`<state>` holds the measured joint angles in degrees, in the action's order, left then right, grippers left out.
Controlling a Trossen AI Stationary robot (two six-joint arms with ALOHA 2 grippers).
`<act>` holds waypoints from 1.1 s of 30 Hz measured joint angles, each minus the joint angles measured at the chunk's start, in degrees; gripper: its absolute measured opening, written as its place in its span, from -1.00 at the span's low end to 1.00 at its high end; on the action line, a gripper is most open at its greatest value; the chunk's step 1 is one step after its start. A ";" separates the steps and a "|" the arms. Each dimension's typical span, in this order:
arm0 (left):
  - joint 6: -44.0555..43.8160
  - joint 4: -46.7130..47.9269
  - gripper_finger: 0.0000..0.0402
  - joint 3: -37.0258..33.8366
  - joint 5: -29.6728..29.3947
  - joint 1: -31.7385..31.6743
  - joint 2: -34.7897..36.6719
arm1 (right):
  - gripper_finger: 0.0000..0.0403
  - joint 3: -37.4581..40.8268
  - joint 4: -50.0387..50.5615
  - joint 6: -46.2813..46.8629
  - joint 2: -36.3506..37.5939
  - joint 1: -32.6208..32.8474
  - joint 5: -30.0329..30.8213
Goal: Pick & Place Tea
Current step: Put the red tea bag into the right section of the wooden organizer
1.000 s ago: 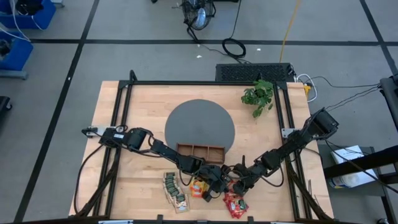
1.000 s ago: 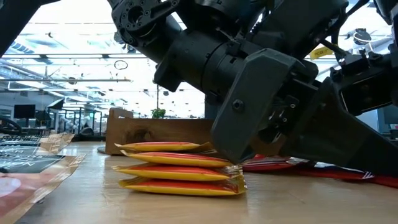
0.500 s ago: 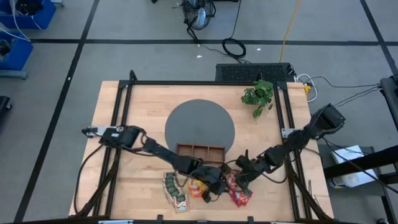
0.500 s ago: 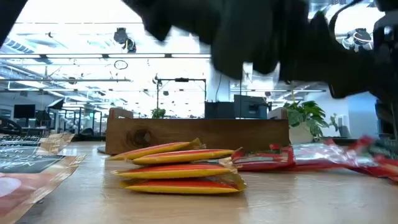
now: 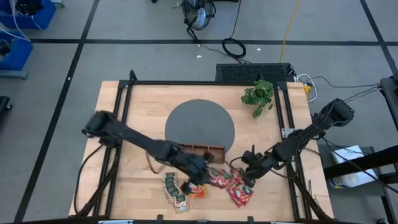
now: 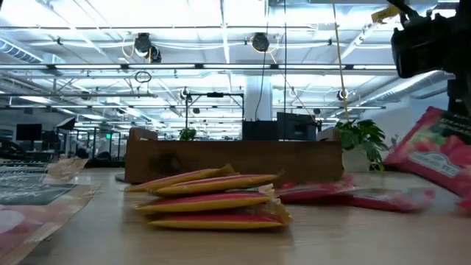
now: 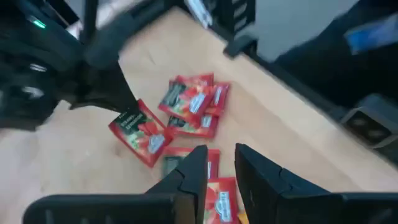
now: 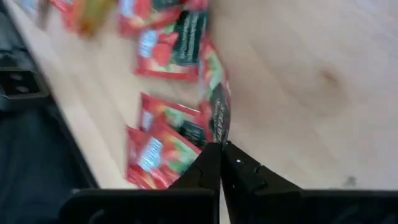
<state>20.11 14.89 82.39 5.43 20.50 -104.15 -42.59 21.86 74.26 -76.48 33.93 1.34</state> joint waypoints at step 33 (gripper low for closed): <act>-5.41 -52.37 -0.56 -57.85 -3.56 -5.21 28.58 | -1.00 -70.57 66.80 -53.63 -38.30 -28.63 -6.54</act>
<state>14.70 -37.47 24.53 1.87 15.29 -75.57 -113.16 88.66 20.63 -114.78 5.29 -5.19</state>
